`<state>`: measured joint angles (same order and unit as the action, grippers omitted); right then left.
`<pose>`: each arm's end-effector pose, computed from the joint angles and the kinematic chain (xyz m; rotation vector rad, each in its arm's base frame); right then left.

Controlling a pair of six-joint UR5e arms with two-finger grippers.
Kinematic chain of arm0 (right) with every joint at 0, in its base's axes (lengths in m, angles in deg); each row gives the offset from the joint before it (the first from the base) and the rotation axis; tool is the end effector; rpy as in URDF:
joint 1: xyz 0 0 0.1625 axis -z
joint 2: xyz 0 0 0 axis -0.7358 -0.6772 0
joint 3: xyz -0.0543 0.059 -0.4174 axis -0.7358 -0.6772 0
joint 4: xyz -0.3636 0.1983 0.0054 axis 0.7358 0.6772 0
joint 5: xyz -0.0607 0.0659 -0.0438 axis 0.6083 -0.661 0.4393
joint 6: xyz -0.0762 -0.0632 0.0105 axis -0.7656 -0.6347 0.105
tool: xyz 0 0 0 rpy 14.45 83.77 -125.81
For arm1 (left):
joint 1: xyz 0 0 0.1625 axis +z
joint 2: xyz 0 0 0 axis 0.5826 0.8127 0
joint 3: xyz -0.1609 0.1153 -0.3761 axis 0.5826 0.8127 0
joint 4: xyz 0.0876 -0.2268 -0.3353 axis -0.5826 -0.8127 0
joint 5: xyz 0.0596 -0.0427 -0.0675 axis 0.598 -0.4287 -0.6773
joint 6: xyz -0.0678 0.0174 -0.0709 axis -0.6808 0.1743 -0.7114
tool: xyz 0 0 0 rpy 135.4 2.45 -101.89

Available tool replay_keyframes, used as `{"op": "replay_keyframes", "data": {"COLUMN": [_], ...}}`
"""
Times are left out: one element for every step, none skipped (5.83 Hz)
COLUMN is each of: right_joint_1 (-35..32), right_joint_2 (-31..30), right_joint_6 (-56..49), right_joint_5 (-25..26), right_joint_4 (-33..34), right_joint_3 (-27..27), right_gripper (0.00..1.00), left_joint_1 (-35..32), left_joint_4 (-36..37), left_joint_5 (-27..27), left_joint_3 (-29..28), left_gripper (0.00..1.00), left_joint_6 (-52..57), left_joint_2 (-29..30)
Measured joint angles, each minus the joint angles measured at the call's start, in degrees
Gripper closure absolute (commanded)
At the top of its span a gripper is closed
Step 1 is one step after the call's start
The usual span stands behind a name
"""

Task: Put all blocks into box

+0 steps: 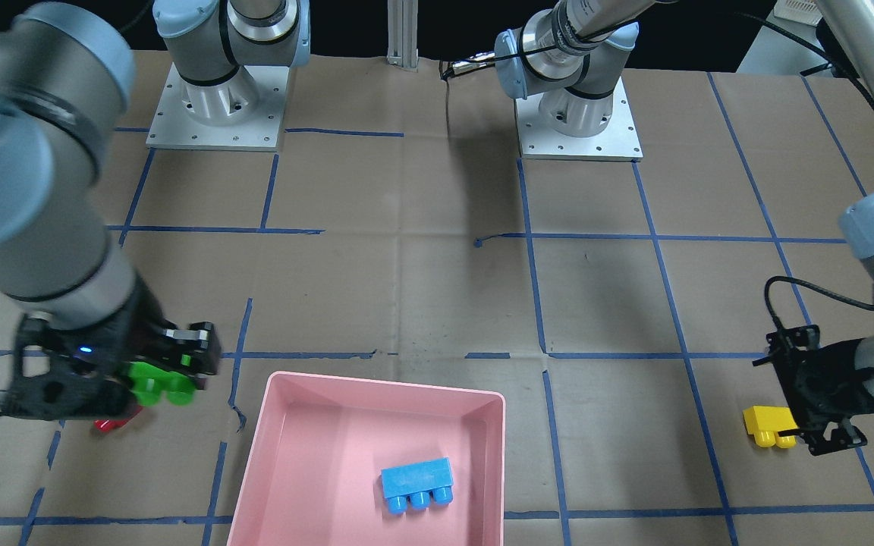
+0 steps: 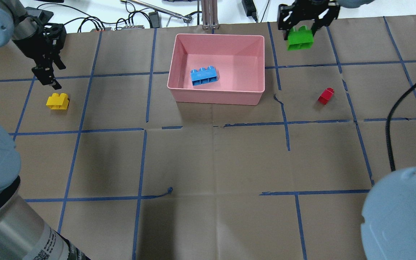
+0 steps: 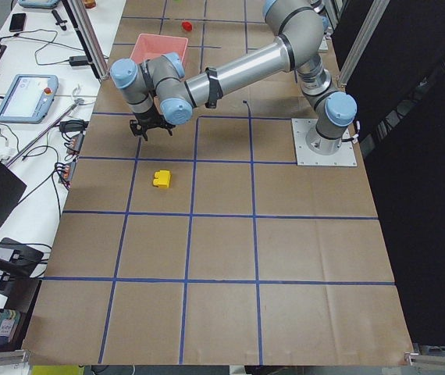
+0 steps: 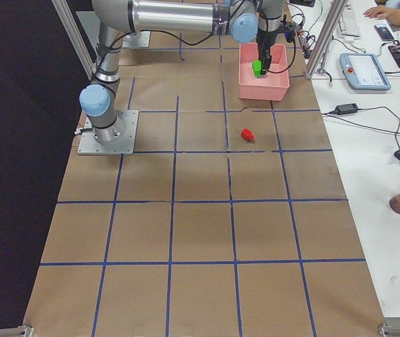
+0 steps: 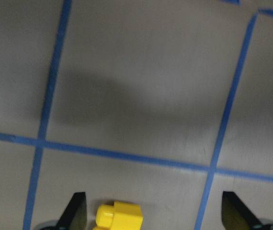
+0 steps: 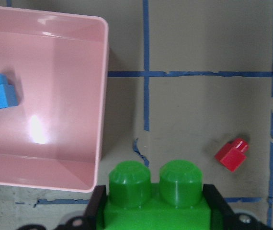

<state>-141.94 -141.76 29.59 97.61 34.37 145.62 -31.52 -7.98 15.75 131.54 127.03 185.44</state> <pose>0.1866 -0.6814 0.4275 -0.0111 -3.1301 0.1233 0.1489 -0.6923 0.2998 -2.0502 -2.2262 -0.1068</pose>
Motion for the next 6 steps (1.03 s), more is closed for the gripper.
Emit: {"op": "replay_keyframes", "data": {"right_joint_1": [-3.16,-4.29,-4.65,-4.83,-4.89,-4.92], "right_joint_2": [5.43,10.43,14.26,16.61,17.73,17.97], "right_joint_6": [3.80,5.11,5.51,6.54,7.78,8.27], "right_joint_5": [-0.01,-0.01,-0.71,-3.40,-6.00,-6.86], "right_joint_4": [0.38,0.84,1.95,3.59,4.68,5.14], "right_joint_3": [-4.13,-6.27,-6.89,-7.04,-7.04,-7.03], "right_gripper": [0.59,0.55,0.55,0.13,0.01,0.00], "left_joint_1": [1.81,2.61,3.19,4.32,5.65,6.49], "left_joint_4": [5.01,12.04,18.64,21.88,24.26,26.14], "left_joint_5": [0.00,-0.01,-0.04,-0.29,-0.61,-0.89], "left_joint_3": [1.45,4.55,9.09,12.37,13.65,14.07], "left_gripper": [0.02,0.02,0.02,0.02,0.04,0.18], "left_joint_6": [7.81,12.90,15.48,16.36,16.61,16.70], "left_joint_2": [0.86,1.34,1.28,1.54,2.78,4.11]}}
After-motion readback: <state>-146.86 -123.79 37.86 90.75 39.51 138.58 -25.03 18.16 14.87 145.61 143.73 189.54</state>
